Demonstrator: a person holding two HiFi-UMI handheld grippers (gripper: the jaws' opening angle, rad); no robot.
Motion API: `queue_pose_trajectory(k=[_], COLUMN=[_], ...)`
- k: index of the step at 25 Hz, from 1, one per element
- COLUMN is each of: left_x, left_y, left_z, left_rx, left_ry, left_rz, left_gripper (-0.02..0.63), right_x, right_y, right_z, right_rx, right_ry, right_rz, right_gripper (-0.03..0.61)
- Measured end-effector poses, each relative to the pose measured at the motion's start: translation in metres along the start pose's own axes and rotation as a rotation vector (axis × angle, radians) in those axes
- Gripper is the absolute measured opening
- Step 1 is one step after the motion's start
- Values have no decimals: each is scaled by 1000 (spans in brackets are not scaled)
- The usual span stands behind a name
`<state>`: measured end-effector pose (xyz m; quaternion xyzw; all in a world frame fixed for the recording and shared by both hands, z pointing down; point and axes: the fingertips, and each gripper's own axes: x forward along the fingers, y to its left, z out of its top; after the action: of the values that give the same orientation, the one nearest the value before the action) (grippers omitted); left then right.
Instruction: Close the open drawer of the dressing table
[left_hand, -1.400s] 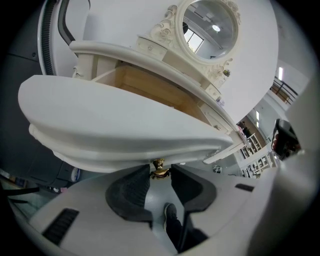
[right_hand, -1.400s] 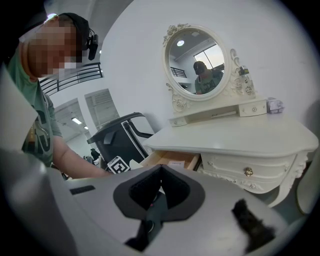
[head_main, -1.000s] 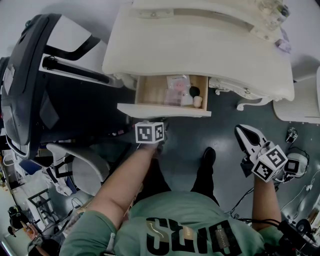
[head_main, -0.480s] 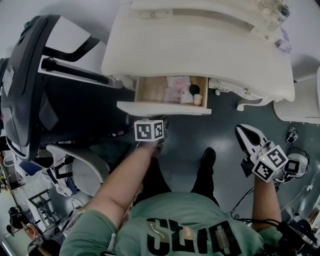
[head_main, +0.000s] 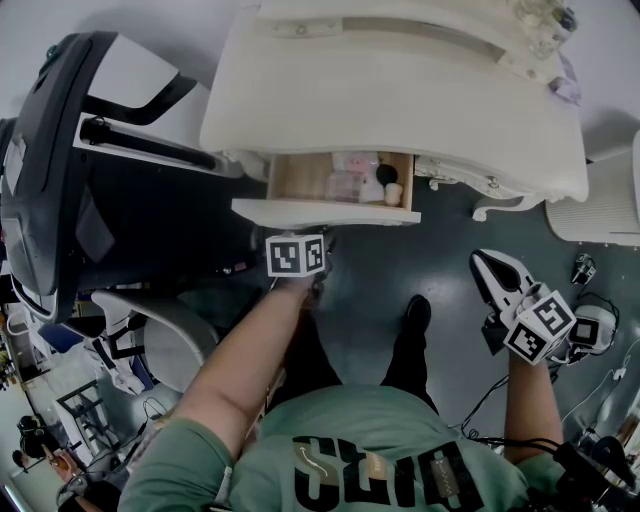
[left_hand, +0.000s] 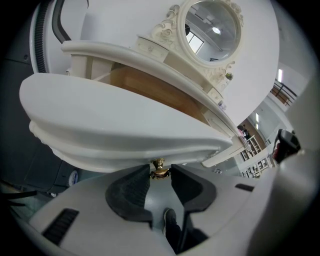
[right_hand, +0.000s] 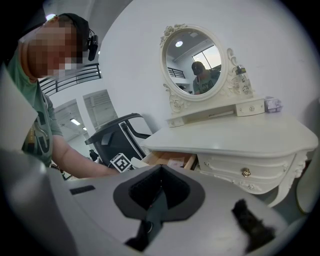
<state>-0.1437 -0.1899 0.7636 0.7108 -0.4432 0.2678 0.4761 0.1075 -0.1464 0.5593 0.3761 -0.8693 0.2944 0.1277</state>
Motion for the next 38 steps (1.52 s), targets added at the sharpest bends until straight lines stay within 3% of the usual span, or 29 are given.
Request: queue_pose_trajectory(k=[38], left_x=[21], left_y=[2], left_z=[41], left_rx=[5], left_ry=[-30], left_rz=[-2], left_gripper=[140], right_x=[-6], right_y=[-21], right_z=[-6], right_rx=[29], right_ry=[-7], right_rz=[-24], right_gripper=[11])
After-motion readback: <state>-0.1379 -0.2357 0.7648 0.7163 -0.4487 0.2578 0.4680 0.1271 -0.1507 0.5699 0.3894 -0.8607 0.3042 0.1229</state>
